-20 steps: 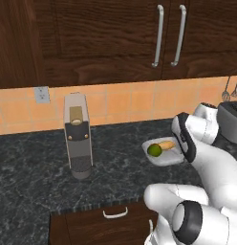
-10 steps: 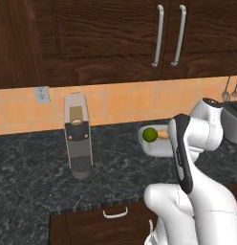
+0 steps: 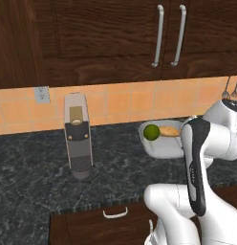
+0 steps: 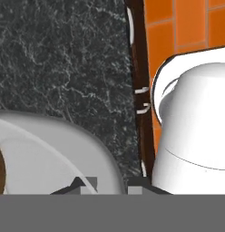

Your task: Take the meat container that has the steak and place it on the second highest rack of the freezer. Then take the vegetable container that has the lime and potato and place it on the highest rack of the freezer.

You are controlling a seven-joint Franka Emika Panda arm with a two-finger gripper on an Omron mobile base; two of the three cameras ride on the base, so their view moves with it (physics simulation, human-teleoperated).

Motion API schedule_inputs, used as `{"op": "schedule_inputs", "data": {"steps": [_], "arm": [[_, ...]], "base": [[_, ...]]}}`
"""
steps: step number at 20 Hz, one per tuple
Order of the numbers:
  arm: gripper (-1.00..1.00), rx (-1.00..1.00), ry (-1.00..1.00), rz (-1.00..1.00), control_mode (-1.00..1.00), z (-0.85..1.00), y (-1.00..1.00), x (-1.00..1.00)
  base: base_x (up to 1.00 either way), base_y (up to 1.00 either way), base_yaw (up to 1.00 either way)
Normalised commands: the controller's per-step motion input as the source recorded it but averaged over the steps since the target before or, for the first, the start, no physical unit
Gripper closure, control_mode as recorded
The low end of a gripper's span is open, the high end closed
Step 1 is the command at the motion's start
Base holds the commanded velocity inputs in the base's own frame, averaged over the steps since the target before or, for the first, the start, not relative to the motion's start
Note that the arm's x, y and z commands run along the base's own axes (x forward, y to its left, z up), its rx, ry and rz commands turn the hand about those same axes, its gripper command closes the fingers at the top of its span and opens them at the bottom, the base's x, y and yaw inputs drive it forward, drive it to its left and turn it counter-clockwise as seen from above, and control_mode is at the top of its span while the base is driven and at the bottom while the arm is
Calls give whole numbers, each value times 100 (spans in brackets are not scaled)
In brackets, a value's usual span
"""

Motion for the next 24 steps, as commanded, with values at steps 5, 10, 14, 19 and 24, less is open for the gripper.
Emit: {"op": "schedule_inputs", "data": {"steps": [5,10,14,19,24], "arm": [[100,0,3,11,-100,18,0,0],[100,0,0,3,-100,-1,0,0],[100,0,0,0,100,0,0,-4],[100,0,0,0,100,0,0,0],[100,0,0,0,100,0,0,0]], "base": [[0,0,0],[0,0,0],[-35,-14,0],[-83,-94,-25],[-2,-71,-77]]}}
